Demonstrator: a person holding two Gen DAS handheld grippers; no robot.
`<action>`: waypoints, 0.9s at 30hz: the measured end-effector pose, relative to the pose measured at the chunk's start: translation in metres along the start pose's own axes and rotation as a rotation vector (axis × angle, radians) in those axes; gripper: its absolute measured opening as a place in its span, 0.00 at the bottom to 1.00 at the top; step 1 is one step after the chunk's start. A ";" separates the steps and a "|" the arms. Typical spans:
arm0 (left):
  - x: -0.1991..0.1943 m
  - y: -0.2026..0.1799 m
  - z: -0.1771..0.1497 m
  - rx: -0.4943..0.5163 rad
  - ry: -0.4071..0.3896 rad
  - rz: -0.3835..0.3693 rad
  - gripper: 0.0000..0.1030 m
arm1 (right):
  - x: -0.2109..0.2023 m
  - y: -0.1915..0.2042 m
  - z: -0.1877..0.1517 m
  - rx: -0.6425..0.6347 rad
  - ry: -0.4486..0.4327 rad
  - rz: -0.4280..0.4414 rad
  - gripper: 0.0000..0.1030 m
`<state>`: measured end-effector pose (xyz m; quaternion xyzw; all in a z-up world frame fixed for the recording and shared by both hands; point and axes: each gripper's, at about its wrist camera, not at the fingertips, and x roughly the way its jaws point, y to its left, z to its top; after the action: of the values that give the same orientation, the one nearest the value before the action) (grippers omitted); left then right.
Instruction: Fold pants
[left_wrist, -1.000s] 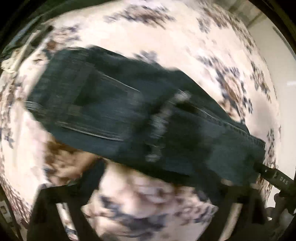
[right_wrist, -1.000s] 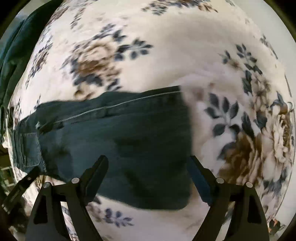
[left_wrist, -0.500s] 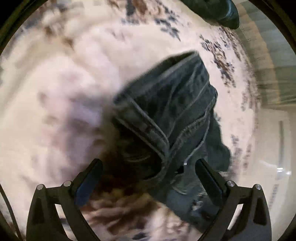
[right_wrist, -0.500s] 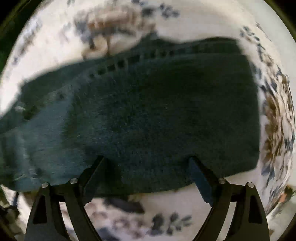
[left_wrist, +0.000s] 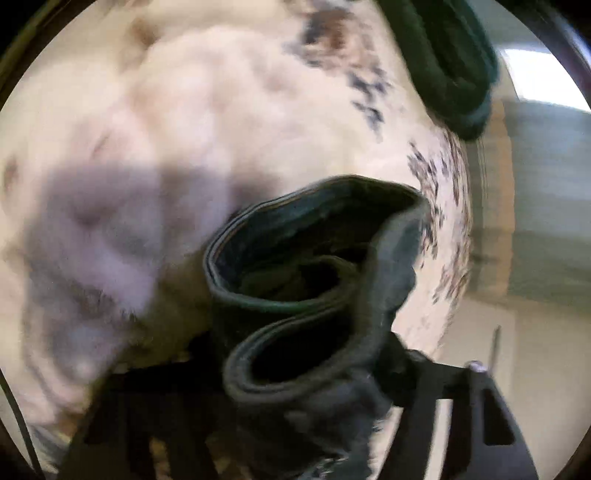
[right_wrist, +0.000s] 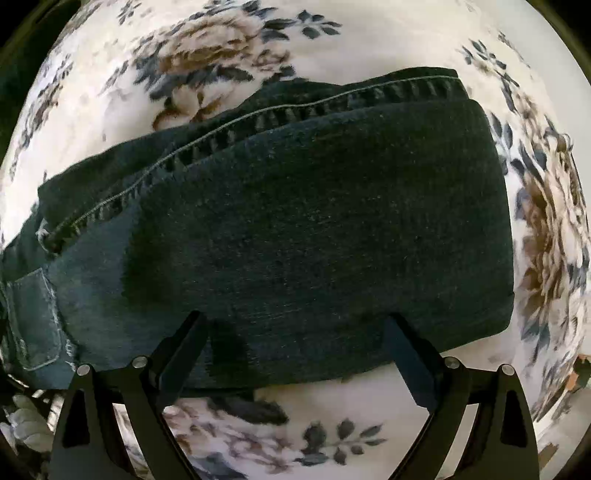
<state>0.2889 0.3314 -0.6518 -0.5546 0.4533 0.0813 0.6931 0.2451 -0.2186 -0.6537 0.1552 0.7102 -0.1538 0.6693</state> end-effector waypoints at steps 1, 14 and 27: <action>-0.001 -0.009 -0.002 0.049 -0.003 0.014 0.37 | 0.000 0.001 -0.001 -0.007 -0.004 -0.017 0.95; -0.022 -0.124 -0.061 0.586 -0.047 0.152 0.19 | -0.042 0.008 -0.015 -0.133 -0.137 -0.066 0.94; -0.008 -0.230 -0.234 0.929 0.003 0.066 0.18 | -0.072 -0.106 0.025 0.003 -0.170 0.070 0.94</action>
<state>0.2998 0.0517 -0.4802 -0.1711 0.4602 -0.1092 0.8643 0.2266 -0.3258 -0.5816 0.1671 0.6446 -0.1441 0.7320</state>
